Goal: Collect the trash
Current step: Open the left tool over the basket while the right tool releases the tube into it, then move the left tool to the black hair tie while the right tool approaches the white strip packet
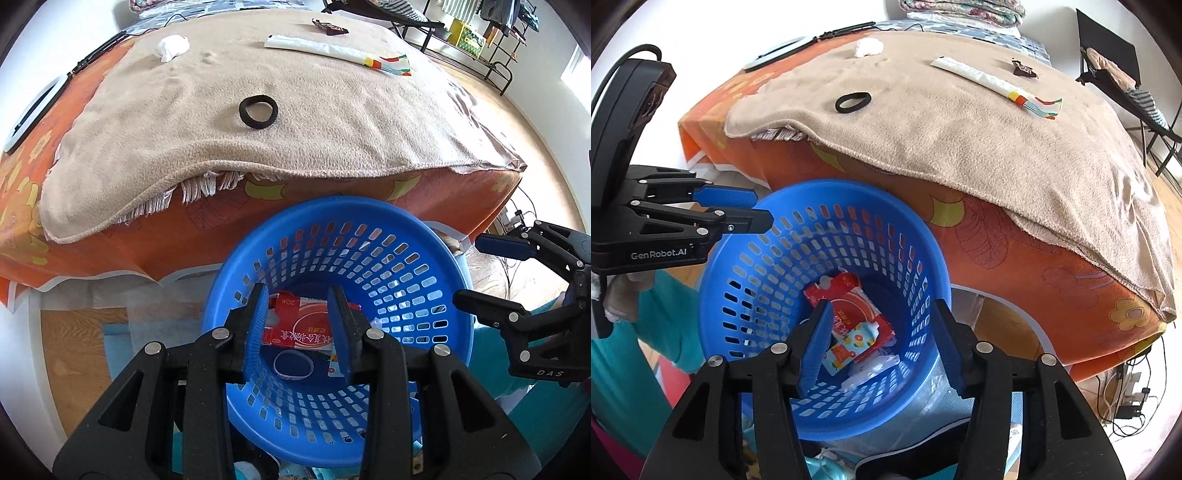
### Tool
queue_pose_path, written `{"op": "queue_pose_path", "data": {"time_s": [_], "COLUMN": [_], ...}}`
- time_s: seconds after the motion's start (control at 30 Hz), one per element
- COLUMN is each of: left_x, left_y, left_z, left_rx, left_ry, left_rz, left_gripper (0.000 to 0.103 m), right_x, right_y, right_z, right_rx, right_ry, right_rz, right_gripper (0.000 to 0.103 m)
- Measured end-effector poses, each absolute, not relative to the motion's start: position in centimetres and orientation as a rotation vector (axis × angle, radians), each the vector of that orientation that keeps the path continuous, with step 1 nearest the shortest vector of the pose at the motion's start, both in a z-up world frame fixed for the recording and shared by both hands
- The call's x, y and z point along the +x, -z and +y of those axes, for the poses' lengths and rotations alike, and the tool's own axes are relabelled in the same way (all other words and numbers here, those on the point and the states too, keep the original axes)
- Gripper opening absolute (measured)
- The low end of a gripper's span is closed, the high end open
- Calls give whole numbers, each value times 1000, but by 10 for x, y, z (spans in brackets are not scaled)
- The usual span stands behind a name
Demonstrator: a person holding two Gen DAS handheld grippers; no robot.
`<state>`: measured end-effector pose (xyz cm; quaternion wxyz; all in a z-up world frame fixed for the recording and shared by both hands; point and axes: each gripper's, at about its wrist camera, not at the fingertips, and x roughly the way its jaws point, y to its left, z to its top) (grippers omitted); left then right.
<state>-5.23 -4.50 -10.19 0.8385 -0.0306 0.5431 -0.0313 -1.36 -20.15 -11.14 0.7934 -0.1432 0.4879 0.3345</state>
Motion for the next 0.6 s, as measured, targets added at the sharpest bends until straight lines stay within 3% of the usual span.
{"op": "queue_pose_path", "data": {"time_s": [0.13, 0.23, 0.6], "left_x": [-49, -45, -18], "left_y": [97, 90, 60], "left_z": [-43, -40, -33], "left_rx": [-74, -88, -69], "left_ry": [60, 55, 40], "left_rz": [1144, 1131, 1071], "left_gripper": [36, 50, 50], "right_x": [-10, -4, 23], "right_y": [108, 105, 87], "right_z": [-202, -202, -206], "right_rx": [-308, -297, -220], "right_ry": [-695, -685, -663], "right_rz": [1041, 1049, 1068], "right_gripper": [58, 65, 68]}}
